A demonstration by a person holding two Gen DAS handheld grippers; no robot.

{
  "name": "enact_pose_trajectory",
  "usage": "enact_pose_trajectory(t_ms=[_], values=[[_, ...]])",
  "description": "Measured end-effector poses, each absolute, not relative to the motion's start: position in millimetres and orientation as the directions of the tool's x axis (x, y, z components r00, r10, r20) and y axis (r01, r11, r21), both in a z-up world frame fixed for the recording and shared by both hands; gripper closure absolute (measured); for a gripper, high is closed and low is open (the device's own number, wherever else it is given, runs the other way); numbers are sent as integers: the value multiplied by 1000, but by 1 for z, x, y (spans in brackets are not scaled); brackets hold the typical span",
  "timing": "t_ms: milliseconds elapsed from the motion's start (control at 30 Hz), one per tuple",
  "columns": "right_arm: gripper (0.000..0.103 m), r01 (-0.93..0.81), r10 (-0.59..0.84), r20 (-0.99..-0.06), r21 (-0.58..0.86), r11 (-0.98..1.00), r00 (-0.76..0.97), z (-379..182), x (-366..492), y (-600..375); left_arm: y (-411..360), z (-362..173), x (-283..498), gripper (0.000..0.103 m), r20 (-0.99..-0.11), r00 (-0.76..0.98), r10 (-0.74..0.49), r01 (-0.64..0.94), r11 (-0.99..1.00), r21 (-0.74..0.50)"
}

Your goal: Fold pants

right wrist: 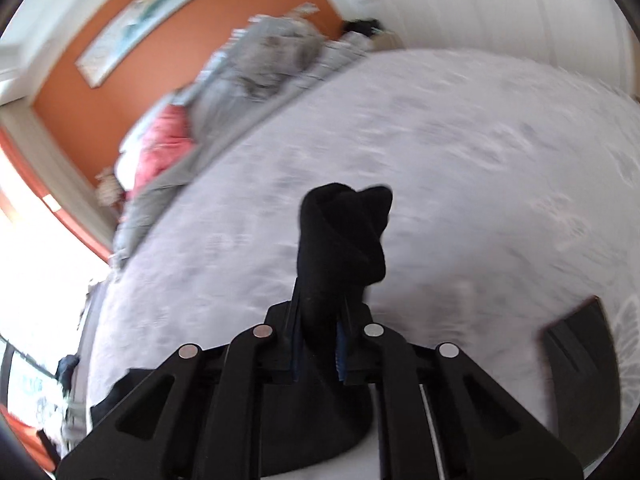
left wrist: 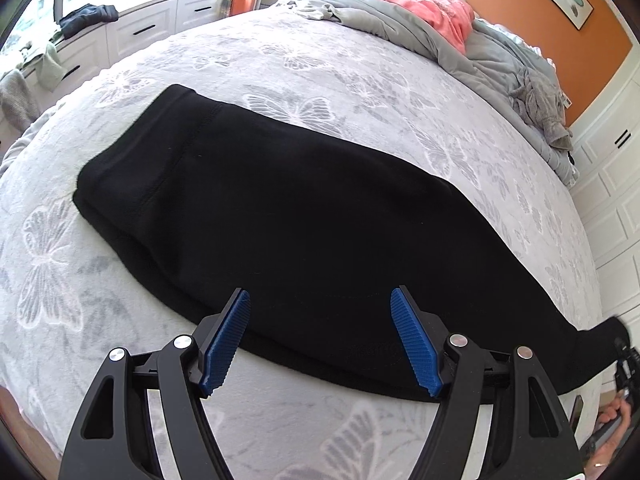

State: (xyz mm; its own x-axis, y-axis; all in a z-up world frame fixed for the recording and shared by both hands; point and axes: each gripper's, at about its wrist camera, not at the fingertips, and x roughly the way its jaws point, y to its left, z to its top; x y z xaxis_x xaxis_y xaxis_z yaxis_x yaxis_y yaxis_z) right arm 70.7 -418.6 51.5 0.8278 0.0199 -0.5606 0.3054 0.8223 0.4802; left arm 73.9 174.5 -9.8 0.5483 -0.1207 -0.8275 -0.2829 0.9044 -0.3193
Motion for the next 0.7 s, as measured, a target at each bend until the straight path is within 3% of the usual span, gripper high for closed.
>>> enact_pose_trajectory(t_ms=[200, 467, 700], values=[[92, 16, 234, -494, 450, 893, 837, 84, 96, -290, 189, -5, 64, 33, -823, 559, -101, -285, 909, -305], [92, -221, 333, -659, 251, 943, 675, 29, 132, -133, 220, -6, 50, 33, -825, 556, -100, -309, 897, -317], [91, -278, 272, -753, 123, 953, 599, -22, 141, -83, 234, -5, 43, 33, -818, 564, -114, -303, 893, -333]])
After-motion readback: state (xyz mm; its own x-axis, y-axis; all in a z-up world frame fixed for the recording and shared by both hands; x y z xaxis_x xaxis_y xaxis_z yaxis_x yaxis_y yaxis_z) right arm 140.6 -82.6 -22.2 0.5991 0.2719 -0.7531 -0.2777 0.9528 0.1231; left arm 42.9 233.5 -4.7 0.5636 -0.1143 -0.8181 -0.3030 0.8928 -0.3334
